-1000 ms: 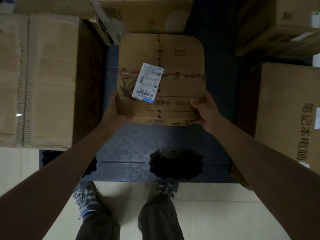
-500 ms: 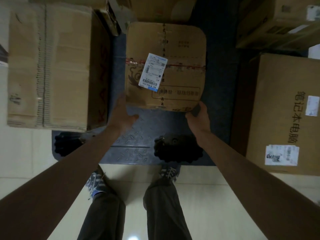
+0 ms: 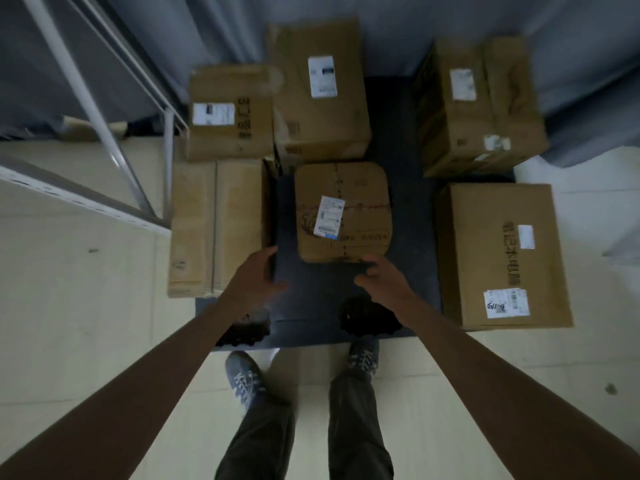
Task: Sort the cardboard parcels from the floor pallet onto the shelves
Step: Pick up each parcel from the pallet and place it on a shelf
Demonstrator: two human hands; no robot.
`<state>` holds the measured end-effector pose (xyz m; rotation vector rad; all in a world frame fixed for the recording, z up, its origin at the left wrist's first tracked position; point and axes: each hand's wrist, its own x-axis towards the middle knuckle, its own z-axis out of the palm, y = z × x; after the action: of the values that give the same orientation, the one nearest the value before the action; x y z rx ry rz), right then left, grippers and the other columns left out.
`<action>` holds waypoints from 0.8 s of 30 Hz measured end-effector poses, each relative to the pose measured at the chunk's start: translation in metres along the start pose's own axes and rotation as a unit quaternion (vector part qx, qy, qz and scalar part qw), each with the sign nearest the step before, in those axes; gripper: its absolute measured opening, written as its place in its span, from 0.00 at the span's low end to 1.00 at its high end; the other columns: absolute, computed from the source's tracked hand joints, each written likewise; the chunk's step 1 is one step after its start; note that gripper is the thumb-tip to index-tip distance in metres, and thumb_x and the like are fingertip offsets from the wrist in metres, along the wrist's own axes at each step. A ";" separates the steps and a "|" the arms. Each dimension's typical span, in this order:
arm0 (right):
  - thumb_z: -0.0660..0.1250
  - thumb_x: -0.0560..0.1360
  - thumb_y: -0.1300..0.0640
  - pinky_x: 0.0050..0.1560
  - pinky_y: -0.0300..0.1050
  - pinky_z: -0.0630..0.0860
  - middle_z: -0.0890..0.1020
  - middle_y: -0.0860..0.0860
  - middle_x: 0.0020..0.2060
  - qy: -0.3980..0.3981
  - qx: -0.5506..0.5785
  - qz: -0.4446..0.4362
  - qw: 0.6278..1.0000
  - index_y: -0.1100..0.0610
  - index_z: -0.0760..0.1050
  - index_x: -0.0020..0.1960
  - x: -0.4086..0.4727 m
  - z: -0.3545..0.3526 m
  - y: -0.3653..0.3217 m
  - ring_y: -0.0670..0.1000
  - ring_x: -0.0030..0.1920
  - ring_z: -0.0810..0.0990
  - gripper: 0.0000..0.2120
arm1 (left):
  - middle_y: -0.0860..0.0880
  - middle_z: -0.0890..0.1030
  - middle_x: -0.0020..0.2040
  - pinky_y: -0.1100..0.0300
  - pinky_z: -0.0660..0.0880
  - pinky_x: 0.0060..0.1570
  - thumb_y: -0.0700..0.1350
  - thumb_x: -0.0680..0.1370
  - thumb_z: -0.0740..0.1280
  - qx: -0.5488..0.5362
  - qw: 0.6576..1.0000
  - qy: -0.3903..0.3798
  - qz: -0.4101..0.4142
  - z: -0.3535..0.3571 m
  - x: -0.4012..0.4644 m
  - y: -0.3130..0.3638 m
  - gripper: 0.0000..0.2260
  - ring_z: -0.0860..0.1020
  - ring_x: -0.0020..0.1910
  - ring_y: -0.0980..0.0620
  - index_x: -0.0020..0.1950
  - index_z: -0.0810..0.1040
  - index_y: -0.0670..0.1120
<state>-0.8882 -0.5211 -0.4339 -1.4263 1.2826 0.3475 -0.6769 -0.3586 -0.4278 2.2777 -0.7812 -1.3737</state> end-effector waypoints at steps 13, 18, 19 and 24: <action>0.72 0.77 0.57 0.57 0.49 0.79 0.73 0.50 0.66 -0.011 -0.210 -0.257 0.943 0.52 0.63 0.77 -0.203 -0.035 -0.315 0.54 0.63 0.77 0.33 | 0.43 0.69 0.75 0.64 0.62 0.69 0.41 0.74 0.77 0.071 0.979 0.160 0.102 -0.302 -0.212 0.115 0.34 0.68 0.74 0.44 0.77 0.67 0.44; 0.74 0.75 0.57 0.40 0.32 0.73 0.77 0.48 0.54 -0.023 -0.274 -0.356 0.893 0.52 0.65 0.76 -0.269 -0.018 -0.412 0.48 0.50 0.78 0.33 | 0.45 0.64 0.78 0.55 0.65 0.73 0.48 0.74 0.77 0.101 0.966 0.223 0.083 -0.363 -0.301 0.129 0.37 0.66 0.76 0.45 0.79 0.63 0.49; 0.75 0.74 0.57 0.33 0.30 0.73 0.75 0.47 0.50 -0.032 -0.284 -0.367 0.885 0.52 0.65 0.75 -0.283 -0.013 -0.428 0.47 0.46 0.78 0.33 | 0.45 0.63 0.78 0.55 0.63 0.73 0.50 0.74 0.77 0.109 0.962 0.236 0.079 -0.371 -0.319 0.127 0.38 0.64 0.76 0.45 0.79 0.63 0.49; 0.73 0.75 0.58 0.31 0.44 0.78 0.78 0.60 0.46 -0.063 -0.335 -0.426 0.838 0.49 0.65 0.74 -0.349 0.019 -0.491 0.48 0.30 0.77 0.31 | 0.47 0.64 0.78 0.56 0.62 0.72 0.50 0.75 0.76 0.128 0.944 0.300 0.042 -0.406 -0.403 0.109 0.37 0.64 0.76 0.47 0.79 0.62 0.50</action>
<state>-0.6019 -0.4421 0.0904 -2.3625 0.2927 0.2698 -0.4955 -0.1803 0.0954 2.6102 -0.8590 -0.4936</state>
